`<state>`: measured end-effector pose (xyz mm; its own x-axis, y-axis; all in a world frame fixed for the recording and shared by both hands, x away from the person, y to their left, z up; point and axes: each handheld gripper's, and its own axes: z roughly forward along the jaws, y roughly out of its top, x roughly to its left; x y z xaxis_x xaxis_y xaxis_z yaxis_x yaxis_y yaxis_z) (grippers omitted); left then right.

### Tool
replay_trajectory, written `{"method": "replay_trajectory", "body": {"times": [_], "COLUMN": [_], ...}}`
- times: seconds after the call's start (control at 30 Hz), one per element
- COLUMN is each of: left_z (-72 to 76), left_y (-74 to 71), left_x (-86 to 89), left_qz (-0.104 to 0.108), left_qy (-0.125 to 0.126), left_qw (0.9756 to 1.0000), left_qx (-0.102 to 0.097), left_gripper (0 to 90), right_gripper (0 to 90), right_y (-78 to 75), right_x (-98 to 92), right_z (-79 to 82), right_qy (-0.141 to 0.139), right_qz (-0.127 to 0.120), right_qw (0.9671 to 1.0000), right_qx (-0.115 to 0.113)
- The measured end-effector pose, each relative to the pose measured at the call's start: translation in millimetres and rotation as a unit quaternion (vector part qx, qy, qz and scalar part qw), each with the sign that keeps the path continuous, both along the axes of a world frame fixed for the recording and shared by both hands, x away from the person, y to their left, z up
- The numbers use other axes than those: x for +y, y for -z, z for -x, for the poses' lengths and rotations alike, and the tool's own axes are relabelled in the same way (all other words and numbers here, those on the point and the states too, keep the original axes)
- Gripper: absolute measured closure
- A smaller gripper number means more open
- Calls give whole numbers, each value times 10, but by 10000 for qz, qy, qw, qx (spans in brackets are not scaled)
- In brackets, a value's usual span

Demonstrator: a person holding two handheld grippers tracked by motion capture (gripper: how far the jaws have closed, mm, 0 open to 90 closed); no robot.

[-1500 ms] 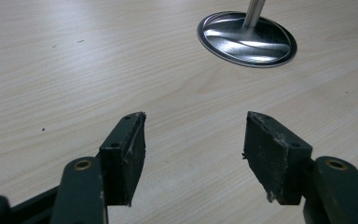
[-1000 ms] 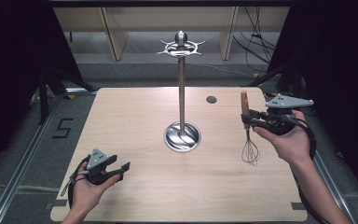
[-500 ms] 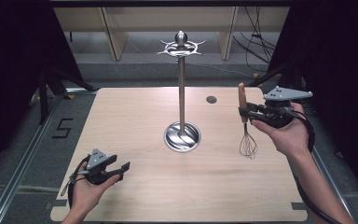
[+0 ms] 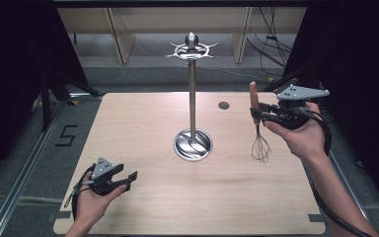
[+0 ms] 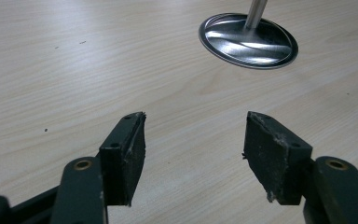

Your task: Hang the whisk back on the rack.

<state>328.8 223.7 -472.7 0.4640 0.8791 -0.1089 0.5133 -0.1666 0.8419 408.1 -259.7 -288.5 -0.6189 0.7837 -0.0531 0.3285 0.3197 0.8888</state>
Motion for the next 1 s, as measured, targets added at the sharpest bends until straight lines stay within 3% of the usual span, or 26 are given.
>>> {"method": "replay_trajectory", "body": {"times": [0.03, 0.07, 0.1, 0.23, 0.27, 0.37, 0.43, 0.5, 0.53, 0.57, 0.63, 0.67, 0.8, 0.83, 0.93, 0.97, 1.0], "left_z": [0, -1, 0, -1, -1, 2, 2, 2, 2, 1, -4, -4, -3, -3, -4, -4, -4], "left_y": [-1, -1, -1, -1, -1, -11, -10, -7, -7, -7, -5, -6, -11, -11, -10, -10, -11], "left_x": [0, -1, -1, 0, 0, 4, 4, 2, 2, 2, 6, 8, 12, 12, 12, 12, 12], "left_qz": [2, 3, 4, 0, 3, -59, -42, -10, -14, -11, 7, 1, -20, -19, -18, -18, -18], "left_qy": [-1, -2, -2, 1, -2, -2, -5, -20, -21, -19, 11, 13, 43, 43, 43, 43, 43], "left_qw": [10000, 10000, 10000, 10000, 10000, 10000, 10000, 10000, 10000, 10000, 10000, 10000, 10000, 10000, 10000, 10000, 10000], "left_qx": [-1, -4, -4, -2, -3, -20, -14, 0, 3, 1, 1, 1, -19, -19, -18, -17, -18], "left_gripper": [378, 378, 378, 378, 378, 378, 378, 378, 378, 377, 378, 378, 377, 378, 378, 377, 378], "right_gripper": [689, 689, 689, 689, 689, 688, 688, 688, 688, 688, 688, 688, 688, 689, 688, 688, 688], "right_y": [-19, -17, -32, -58, -79, -97, -127, -132, -152, -162, -170, -184, -197, -213, -229, -231, -228], "right_x": [-3, 8, 10, 22, 18, 28, 32, 44, 44, 34, 62, 59, 83, 80, 85, 97, 96], "right_z": [2, -11, -4, -25, -21, -46, -47, -63, -55, -72, -74, -71, -95, -87, -101, -91, -107], "right_qy": [-51, -49, -46, -71, -112, -112, -139, -137, -171, -226, -171, -233, -226, -273, -311, -289, -304], "right_qz": [42, -1, 17, -13, 12, -17, -11, -51, -24, 61, -39, -11, -43, -13, 30, -26, 0], "right_qw": [9999, 10000, 10000, 10000, 9999, 9999, 9999, 9999, 9998, 9997, 9998, 9997, 9996, 9996, 9994, 9996, 9994], "right_qx": [91, -1, 69, -17, 89, -30, 33, -86, 26, -81, -106, 6, -144, -18, -113, -29, -151]}}
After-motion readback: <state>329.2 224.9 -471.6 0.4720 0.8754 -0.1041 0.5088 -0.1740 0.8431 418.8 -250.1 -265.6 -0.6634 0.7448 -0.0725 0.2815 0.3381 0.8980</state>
